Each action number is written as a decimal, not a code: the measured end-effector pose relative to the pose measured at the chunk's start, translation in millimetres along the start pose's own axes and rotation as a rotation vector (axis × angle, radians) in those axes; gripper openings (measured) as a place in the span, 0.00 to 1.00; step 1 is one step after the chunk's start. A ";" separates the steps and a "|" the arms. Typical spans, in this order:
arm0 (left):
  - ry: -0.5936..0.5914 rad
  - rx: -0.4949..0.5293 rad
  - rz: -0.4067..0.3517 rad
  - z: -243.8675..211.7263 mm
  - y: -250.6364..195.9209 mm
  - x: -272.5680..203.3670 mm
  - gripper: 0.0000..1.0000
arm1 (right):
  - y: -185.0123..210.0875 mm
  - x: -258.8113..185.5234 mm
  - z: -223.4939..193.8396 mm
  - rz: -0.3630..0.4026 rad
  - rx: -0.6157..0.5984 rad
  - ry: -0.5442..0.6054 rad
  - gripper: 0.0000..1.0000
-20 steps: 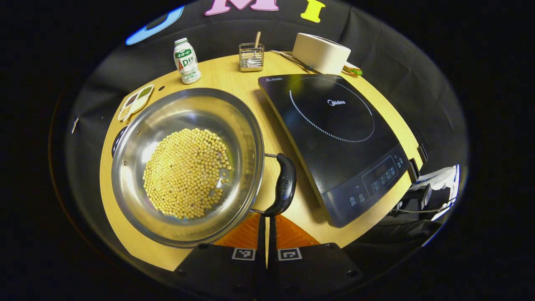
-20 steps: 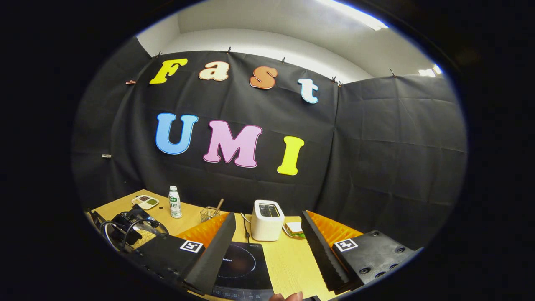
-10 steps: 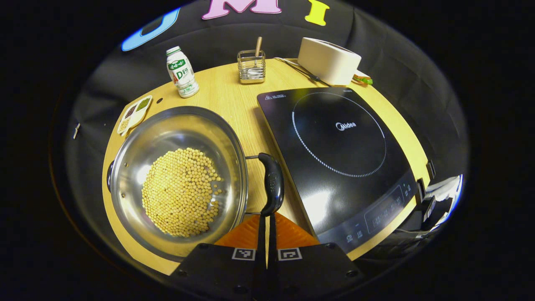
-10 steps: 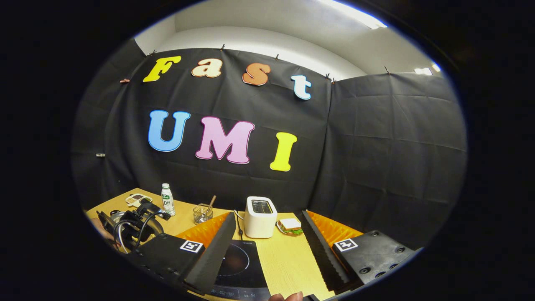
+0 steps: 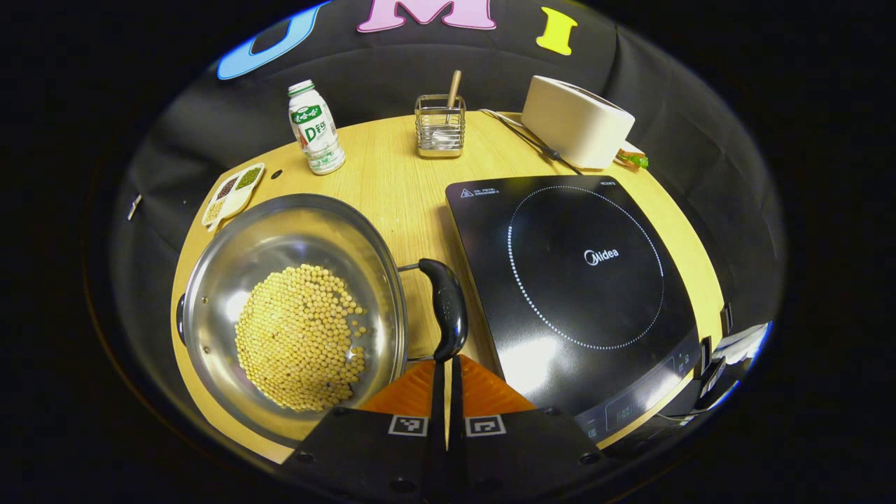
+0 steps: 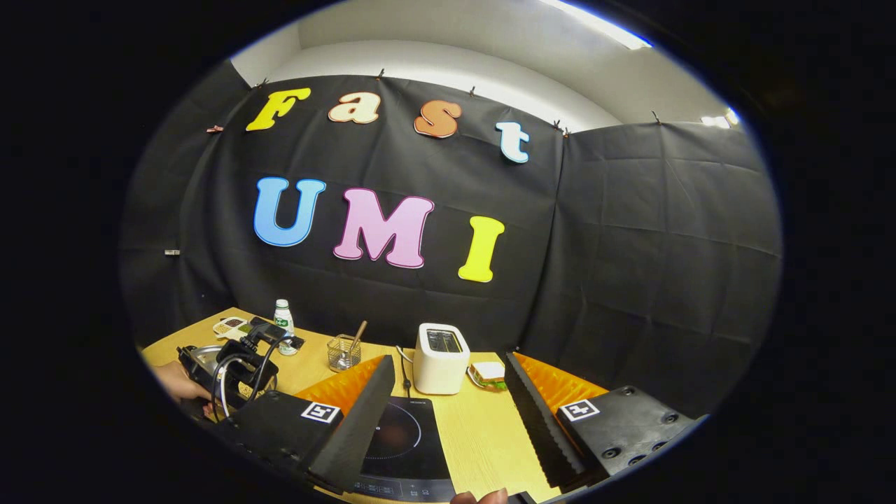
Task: First push the handle of the pot to place it horizontally, then grasp the pot with both hands and set it on the induction cooktop.
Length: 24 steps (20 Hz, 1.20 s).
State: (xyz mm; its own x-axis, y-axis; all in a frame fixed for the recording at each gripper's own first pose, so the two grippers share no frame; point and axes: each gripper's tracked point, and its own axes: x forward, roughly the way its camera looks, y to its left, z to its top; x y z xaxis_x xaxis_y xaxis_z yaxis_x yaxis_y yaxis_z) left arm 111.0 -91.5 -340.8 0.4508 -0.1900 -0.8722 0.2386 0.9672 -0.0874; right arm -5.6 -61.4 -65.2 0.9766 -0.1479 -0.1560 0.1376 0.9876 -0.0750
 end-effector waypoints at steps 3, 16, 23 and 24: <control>-0.052 -0.018 -0.005 0.8 -1.9 -9.1 0.05 | 0.8 -1.4 -2.9 0.002 0.002 0.007 0.98; -0.476 -0.052 -0.024 19.0 24.2 -125.9 0.97 | 59.6 8.8 -15.0 0.128 0.014 0.066 0.98; -0.527 -0.103 0.130 17.9 134.9 -155.3 0.95 | 135.2 31.3 -20.7 0.254 0.063 0.098 0.98; -0.529 -0.111 0.152 17.0 151.6 -157.2 0.96 | 146.6 35.6 -24.9 0.268 0.077 0.115 0.98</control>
State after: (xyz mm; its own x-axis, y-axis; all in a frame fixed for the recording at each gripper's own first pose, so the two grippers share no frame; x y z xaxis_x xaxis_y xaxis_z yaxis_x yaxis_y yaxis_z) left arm 90.9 82.1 -208.8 0.8500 -0.0785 -0.5210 0.0586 0.9968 -0.0546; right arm 45.2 76.8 -106.3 0.9553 0.1182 -0.2711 -0.1064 0.9926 0.0579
